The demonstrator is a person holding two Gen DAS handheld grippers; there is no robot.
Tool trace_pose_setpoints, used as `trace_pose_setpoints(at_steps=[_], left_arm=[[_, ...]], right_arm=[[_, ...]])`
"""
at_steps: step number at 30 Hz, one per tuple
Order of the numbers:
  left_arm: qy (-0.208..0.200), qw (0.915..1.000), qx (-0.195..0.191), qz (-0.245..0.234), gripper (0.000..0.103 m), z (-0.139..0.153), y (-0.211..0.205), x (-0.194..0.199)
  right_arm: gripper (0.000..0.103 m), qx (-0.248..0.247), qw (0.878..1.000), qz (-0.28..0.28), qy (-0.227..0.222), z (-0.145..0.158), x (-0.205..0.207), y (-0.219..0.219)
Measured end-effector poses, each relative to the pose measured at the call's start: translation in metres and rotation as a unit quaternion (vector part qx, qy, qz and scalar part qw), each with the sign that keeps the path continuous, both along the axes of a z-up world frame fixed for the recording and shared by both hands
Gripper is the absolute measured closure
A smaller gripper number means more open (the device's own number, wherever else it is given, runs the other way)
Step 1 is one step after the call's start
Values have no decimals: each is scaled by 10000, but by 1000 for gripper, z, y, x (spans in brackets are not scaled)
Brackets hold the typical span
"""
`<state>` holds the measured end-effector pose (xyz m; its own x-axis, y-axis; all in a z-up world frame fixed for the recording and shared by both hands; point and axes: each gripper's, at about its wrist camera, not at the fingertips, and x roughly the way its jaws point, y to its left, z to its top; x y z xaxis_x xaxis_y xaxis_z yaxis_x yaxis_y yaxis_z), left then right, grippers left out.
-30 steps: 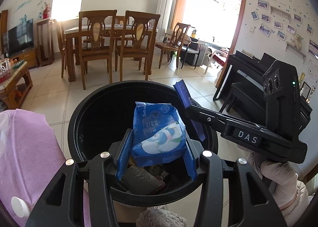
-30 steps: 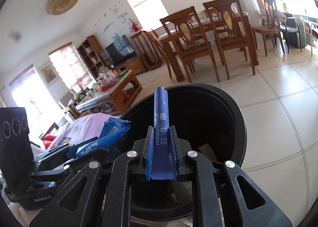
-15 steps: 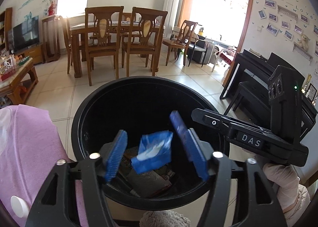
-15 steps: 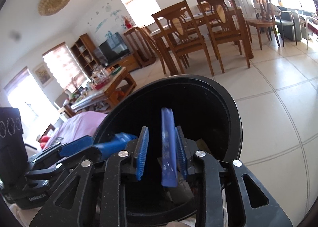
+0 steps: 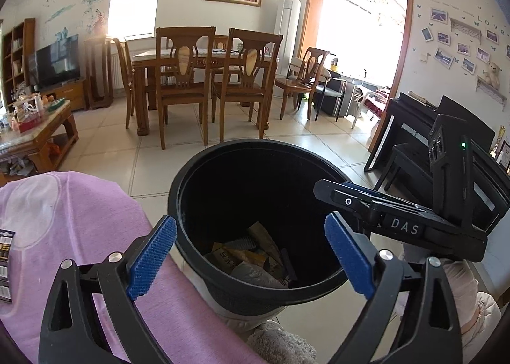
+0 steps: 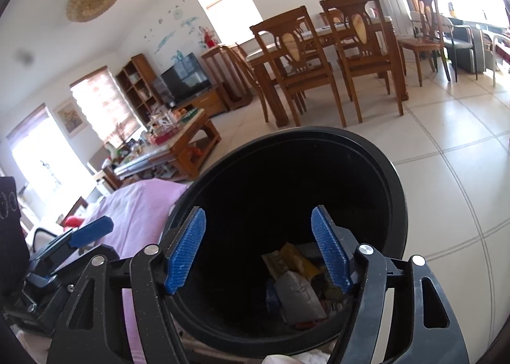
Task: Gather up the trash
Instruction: 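Grasp the orange with the left tool while the right tool grasps the battery card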
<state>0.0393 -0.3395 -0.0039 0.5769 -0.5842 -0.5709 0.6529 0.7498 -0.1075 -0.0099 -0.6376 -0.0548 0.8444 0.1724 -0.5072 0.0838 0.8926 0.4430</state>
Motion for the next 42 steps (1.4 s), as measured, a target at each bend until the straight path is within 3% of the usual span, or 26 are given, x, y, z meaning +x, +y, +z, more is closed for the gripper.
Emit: trace_pose_setpoints(at_steps=[3, 5, 12, 18, 23, 27, 30, 37, 42], left_arm=[[0, 9998, -60, 166, 6, 5, 25, 1], [7, 9994, -98, 334, 6, 7, 45, 2], [115, 9911, -372, 1276, 6, 13, 145, 19], [195, 9700, -517, 2369, 6, 11, 252, 39], [602, 9469, -573, 3106, 6, -5, 329, 69], [950, 9393, -387, 3273, 8, -23, 359, 97], [1222, 9403, -356, 3157, 24, -33, 367, 115], [1550, 9432, -265, 2927, 33, -49, 366, 129], [1454, 9458, -300, 2888, 34, -50, 371, 128]], right_arm=[[17, -102, 9999, 93, 30, 8, 6, 21], [7, -164, 9997, 176, 35, 14, 11, 36], [7, -457, 9948, 911, -59, 31, 27, 120], [7, -569, 9855, 1601, -38, 40, 45, 199], [7, -618, 9761, 2083, 34, 44, 61, 258], [7, -635, 9675, 2444, 148, 39, 73, 303], [7, -810, 9622, 2588, 239, 37, 83, 333], [7, -960, 9563, 2732, 414, 38, 110, 374], [7, -1075, 9519, 2789, 670, 30, 142, 404]])
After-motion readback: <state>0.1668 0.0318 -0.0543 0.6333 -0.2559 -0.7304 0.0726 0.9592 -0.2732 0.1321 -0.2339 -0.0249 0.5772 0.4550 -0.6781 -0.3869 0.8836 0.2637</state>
